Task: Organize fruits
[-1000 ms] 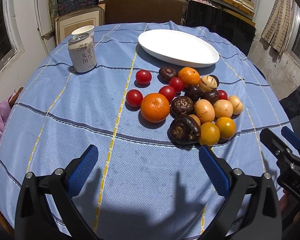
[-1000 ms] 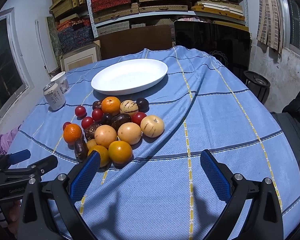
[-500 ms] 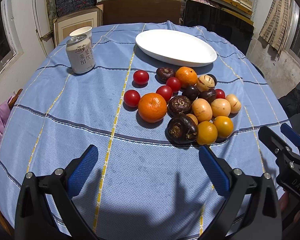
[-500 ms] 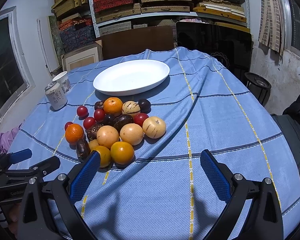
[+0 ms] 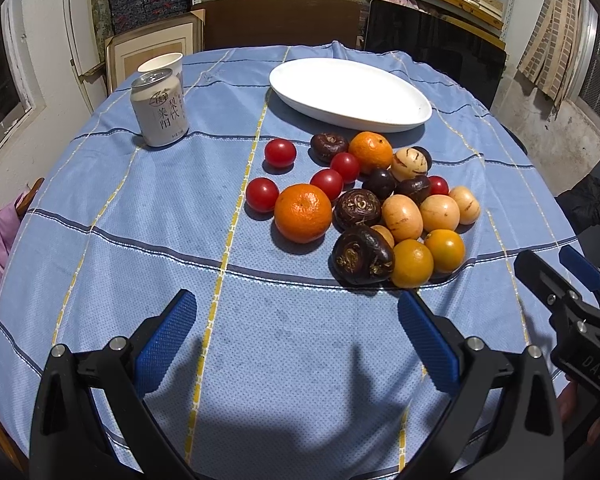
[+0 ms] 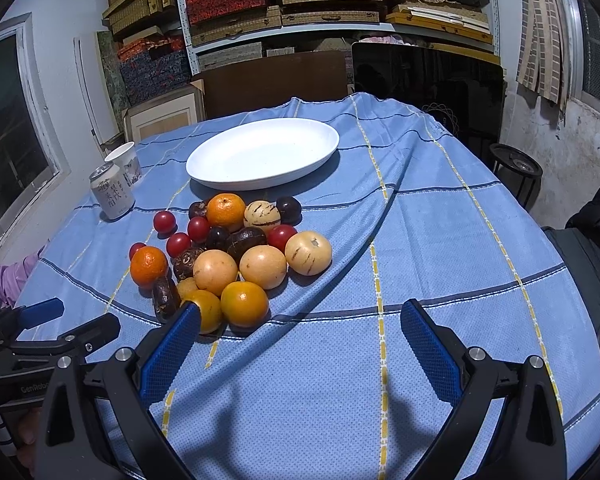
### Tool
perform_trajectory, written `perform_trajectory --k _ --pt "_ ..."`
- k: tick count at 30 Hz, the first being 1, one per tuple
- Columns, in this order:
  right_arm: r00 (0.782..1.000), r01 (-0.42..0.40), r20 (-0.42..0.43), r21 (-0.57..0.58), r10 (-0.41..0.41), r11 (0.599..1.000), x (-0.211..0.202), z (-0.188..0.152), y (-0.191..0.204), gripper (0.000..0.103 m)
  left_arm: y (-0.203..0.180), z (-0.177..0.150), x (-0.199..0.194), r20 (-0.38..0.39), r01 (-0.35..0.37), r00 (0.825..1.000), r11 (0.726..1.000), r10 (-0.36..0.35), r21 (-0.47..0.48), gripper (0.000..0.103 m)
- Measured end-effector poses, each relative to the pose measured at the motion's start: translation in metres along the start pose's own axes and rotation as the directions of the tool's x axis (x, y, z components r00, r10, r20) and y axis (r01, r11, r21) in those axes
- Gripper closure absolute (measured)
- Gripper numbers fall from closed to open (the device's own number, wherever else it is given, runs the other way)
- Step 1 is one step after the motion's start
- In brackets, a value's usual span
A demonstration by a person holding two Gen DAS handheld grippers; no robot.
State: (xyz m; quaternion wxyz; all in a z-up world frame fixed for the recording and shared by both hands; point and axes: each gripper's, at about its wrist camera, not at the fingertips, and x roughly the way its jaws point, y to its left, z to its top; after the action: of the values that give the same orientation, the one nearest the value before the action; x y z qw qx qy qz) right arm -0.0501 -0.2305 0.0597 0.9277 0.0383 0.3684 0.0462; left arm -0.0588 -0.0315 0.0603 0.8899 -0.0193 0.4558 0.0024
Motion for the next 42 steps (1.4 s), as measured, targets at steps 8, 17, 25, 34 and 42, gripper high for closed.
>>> perform_trajectory --k 8,17,25,34,42 --pt "1.0 -0.003 -0.015 0.006 0.003 1.0 0.005 -0.003 -0.003 0.003 0.0 -0.003 0.004 -0.013 0.0 1.0 1.0 0.0 0.001 0.004" --pt "1.0 -0.002 -0.018 0.004 0.002 1.0 0.007 -0.004 -0.003 0.003 0.0 -0.003 0.006 -0.017 -0.002 1.0 1.0 0.002 0.003 0.004" --pt "1.0 0.02 -0.008 -0.035 -0.02 0.999 0.008 -0.003 -0.011 0.003 0.013 -0.006 0.016 0.003 -0.003 1.0 0.999 0.003 0.041 0.004" --pt "0.997 -0.065 -0.046 -0.044 0.063 0.997 0.025 -0.004 -0.011 0.003 0.022 0.004 0.032 0.008 0.051 0.999 0.989 -0.052 0.137 0.004" --pt "0.995 -0.09 -0.04 -0.026 0.088 0.996 0.029 0.004 -0.018 0.003 0.03 0.034 0.054 -0.017 0.051 0.999 0.987 -0.049 0.155 0.006"
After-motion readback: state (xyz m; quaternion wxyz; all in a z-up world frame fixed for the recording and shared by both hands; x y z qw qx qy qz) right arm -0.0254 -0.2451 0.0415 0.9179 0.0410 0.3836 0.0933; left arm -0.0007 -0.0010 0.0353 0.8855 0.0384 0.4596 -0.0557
